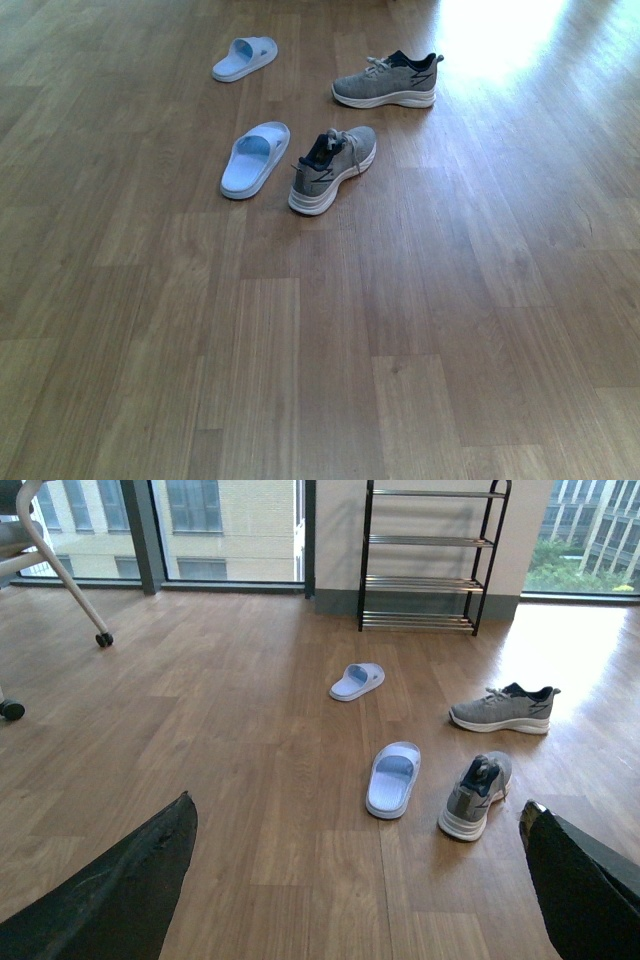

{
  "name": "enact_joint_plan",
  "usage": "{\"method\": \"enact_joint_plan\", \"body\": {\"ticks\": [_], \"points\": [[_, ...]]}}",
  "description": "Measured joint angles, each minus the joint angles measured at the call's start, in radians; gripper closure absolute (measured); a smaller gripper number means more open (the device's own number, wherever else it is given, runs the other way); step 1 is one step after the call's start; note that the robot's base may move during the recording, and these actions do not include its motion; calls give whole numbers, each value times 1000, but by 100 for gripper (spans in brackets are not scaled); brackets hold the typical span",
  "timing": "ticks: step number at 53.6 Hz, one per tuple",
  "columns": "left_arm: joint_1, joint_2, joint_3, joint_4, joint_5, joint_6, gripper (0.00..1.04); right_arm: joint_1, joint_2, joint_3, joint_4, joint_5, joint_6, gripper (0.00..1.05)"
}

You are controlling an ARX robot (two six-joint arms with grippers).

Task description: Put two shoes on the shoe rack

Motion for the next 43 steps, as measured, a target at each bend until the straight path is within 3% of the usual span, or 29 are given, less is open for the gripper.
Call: {"method": "enact_joint_plan", "body": {"ticks": [43], "points": [[0, 0, 0, 0, 0, 0, 9, 0, 0, 0, 0, 0, 0, 9]]}}
